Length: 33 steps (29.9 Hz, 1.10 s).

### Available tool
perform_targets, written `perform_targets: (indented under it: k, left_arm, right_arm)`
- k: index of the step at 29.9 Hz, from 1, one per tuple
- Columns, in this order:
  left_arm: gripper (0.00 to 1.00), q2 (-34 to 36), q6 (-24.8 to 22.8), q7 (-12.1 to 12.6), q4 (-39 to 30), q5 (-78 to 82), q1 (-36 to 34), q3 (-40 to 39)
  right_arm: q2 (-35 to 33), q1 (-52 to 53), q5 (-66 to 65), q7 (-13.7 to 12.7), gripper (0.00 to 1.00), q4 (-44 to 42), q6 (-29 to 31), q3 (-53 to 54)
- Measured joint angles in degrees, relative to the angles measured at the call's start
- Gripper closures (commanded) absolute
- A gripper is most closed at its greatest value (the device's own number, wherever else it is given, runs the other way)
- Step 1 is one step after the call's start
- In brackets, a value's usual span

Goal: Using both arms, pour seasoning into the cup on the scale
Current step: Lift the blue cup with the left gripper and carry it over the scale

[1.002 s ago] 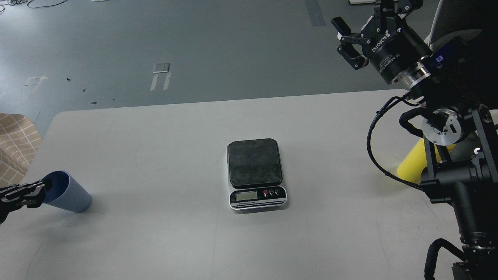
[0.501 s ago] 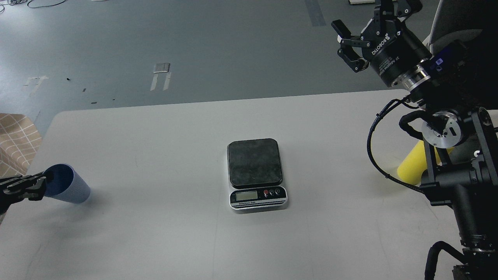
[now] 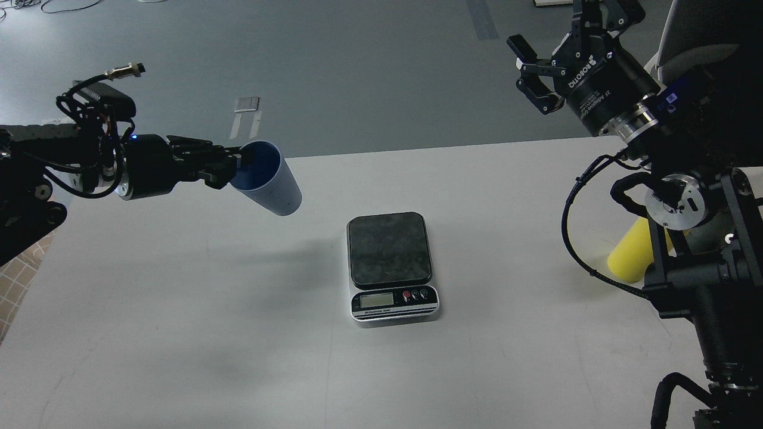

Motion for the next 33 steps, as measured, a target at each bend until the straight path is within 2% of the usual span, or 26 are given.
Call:
perform_targets:
  k: [3, 7, 16, 26, 33]
  left_arm:
    - [1.00, -4.7, -2.7, 0.0, -1.6, 3.6, -0.8, 0.0]
    - [1.00, -10.0, -3.6, 0.0, -1.5, 5.3, -2.1, 0.0]
    - [1.00, -19.8, -3.8, 0.0, 5.0, 5.6, -3.5, 1.0]
    - [1.00, -22.9, -3.6, 0.0, 9.2, 7.1, -3.7, 6.2]
    - [1.00, -25.7, -3.6, 0.0, 14.2, 8.7, -4.8, 7.1]
  right_arm:
    - [-0.1, -0.5, 0.0, 0.1, 0.01, 0.4, 0.0, 0.0]
    - [-0.1, -0.7, 0.0, 0.2, 0.01, 0.6, 0.0, 0.1]
    - [0.0, -0.8, 0.0, 0.2, 0.01, 1.1, 0.0, 0.2]
    - [0.0, -1.0, 0.0, 0.4, 0.01, 1.3, 0.0, 0.1]
    - [0.0, -1.1, 0.0, 0.4, 0.01, 1.3, 0.0, 0.1]
